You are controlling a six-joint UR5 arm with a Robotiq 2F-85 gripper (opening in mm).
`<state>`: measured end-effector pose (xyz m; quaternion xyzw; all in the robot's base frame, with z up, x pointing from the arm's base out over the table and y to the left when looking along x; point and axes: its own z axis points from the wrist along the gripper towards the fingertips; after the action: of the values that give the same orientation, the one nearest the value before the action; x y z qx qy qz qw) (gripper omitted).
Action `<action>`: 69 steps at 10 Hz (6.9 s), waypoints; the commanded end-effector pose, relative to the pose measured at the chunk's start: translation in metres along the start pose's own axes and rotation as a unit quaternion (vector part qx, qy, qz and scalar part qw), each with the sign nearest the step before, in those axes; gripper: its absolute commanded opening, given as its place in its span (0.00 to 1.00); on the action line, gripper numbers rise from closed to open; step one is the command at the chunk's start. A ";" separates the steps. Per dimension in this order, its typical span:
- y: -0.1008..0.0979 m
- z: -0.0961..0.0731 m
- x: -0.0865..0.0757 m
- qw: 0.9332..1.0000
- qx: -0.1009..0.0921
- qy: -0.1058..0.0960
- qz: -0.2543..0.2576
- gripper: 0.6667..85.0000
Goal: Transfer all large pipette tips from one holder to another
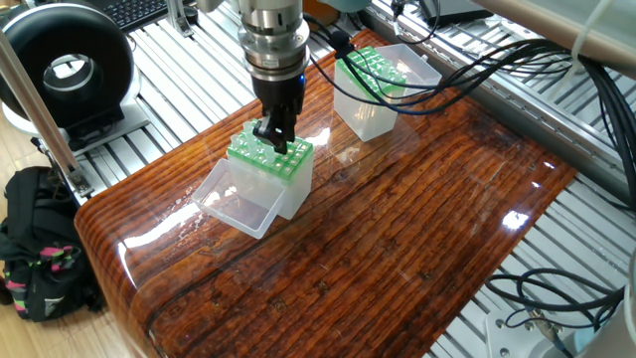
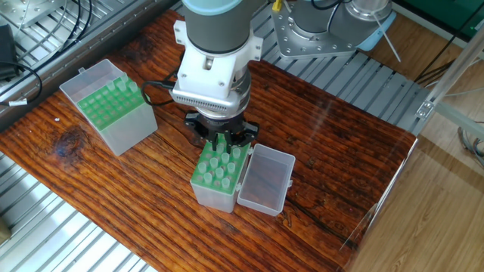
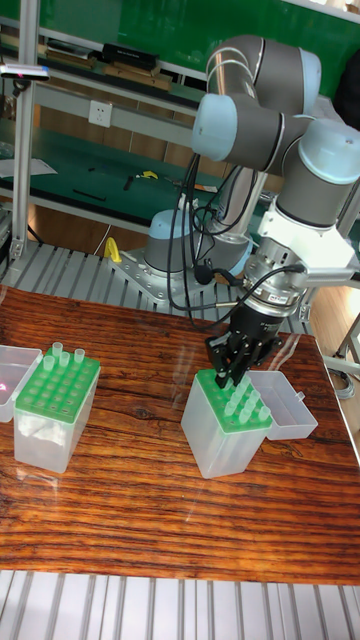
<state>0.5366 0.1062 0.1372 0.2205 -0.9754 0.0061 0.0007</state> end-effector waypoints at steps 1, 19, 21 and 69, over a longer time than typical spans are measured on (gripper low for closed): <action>0.002 -0.005 -0.002 1.000 -0.008 -0.010 -0.003 0.34; 0.002 -0.006 -0.009 1.000 -0.004 -0.028 0.000 0.13; 0.002 -0.008 -0.006 1.000 -0.005 -0.026 0.001 0.07; -0.057 -0.157 0.088 0.973 0.132 0.162 -0.098 0.00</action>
<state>0.4595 0.0433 0.2941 0.2690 -0.9438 0.1245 0.1460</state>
